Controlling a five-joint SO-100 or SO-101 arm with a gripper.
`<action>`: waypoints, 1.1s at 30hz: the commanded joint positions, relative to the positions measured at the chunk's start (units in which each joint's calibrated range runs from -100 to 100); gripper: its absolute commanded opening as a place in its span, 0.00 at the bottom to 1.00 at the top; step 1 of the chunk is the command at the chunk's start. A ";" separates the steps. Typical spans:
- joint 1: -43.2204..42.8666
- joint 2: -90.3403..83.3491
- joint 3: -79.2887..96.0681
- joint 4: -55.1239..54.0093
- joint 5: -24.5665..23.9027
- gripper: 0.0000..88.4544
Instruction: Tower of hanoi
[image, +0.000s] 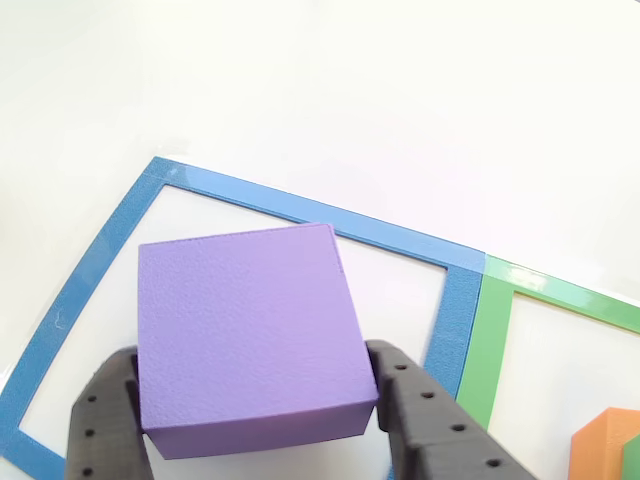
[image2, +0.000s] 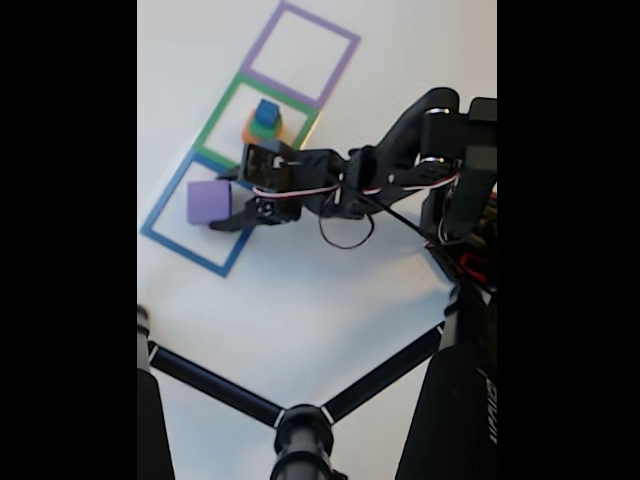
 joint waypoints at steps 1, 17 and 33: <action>-0.31 0.05 -2.00 -1.91 0.18 0.20; -0.22 2.87 -2.09 -5.15 0.18 0.36; -1.75 -19.73 -4.63 16.63 0.18 0.18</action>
